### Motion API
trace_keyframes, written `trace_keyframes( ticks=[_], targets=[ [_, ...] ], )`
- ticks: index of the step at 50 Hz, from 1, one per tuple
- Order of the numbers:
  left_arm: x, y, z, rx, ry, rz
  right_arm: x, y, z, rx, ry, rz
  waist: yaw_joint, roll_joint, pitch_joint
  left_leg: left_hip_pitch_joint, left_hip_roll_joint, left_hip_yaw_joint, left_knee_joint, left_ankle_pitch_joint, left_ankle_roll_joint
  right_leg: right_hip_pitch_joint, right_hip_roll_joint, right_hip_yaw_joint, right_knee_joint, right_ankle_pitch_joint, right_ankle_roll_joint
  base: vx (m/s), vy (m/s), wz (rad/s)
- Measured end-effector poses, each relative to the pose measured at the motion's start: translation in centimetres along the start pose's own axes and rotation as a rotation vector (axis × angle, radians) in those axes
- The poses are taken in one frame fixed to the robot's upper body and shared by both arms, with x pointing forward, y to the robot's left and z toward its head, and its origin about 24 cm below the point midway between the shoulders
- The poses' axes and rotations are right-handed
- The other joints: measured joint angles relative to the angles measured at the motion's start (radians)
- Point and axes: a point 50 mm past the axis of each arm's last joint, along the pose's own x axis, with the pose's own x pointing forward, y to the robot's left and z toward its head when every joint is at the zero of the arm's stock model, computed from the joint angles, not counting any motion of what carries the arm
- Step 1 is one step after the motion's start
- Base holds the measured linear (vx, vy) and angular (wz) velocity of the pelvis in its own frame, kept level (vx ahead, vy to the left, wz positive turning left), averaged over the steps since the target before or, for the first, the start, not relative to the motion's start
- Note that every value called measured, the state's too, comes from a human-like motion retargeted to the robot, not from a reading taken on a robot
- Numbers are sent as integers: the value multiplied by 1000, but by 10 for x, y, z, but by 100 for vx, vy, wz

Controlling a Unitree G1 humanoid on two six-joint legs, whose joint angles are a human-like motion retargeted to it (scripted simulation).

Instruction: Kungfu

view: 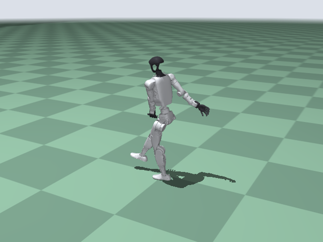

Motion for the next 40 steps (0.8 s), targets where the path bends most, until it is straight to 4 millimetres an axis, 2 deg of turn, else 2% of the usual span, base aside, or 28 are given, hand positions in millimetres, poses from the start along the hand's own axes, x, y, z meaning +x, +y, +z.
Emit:
trace_keyframes(
  ticks=[2, 5, 8, 10, 13, 17, 21, 28, 30, 34, 37, 40],
  targets=[
    [2, -13, 6, 237, 105, -160, 18, 24, -53, 31, 101, 61, -51, 26, 20, 45, 41, -32, -38, -5, -42, -88, 9, -136, -15, -82, -85, 16, -19, 78],
    [0, -18, 12, 615, 210, -259, 28, 59, -114, 165, 223, 166, -144, 50, 27, 81, 62, -108, -73, -6, -67, -173, -33, -347, 19, -161, -97, 15, -24, 110],
    [-1, -18, 14, 772, 240, -296, 28, 86, -151, 385, 307, 242, -162, 47, 26, 107, 66, -140, -78, -20, -78, -220, 6, -273, 64, -77, -123, 18, -16, 34],
    [-3, -16, 9, 751, 264, -304, 26, 99, -159, 518, 338, 275, -176, 48, 10, 108, 64, -157, -72, -30, -83, -232, 22, -216, 64, -35, -117, 19, -11, 25],
    [-4, -14, 3, 660, 277, -309, 26, 106, -144, 626, 320, 278, -183, 36, -11, 115, 33, -158, -66, -37, -31, -210, 15, -228, 60, -28, -75, 18, -1, -7],
    [-5, -10, -4, 654, 297, -313, 27, 91, -104, 563, 169, 263, -170, 33, -40, 124, 15, -133, -73, -48, -23, -174, 36, -239, 65, -27, -43, 23, 3, -40],
    [-6, -16, -3, 738, 308, -381, 24, 70, -53, 450, -62, 244, -190, 60, -56, 107, 17, -137, -69, -71, -49, -152, 27, -244, 82, -11, -37, 20, 6, 6],
    [-5, -35, 13, 789, 216, -494, 3, 40, 28, 341, -474, 215, -186, 93, -63, 103, 39, -138, -59, -122, -147, -136, 23, -270, 115, 9, -16, 25, -1, 15],
    [-6, -40, 18, 790, 168, -520, -10, 26, 48, 272, -630, 175, -183, 99, -66, 113, 56, -119, -60, -147, -185, -135, 23, -275, 118, 24, -14, 31, -9, 23],
    [-12, -50, 38, 854, 42, -575, -49, -21, 74, 76, -906, -41, -174, 112, -78, 139, 79, -117, -55, -185, -240, -149, 28, -284, 135, 14, -8, 43, -10, 11],
    [-21, -63, 70, 964, -117, -607, -91, -58, 83, 11, -1105, -280, -173, 118, -92, 162, 83, -136, -52, -201, -255, -173, 19, -277, 145, 37, -10, 51, -12, 31],
    [-39, -84, 111, 1122, -299, -640, -135, -80, 85, 61, -1293, -472, -164, 129, -116, 175, 90, -163, -41, -219, -263, -211, -9, -285, 157, 22, -21, 56, -17, 60]
  ],
)
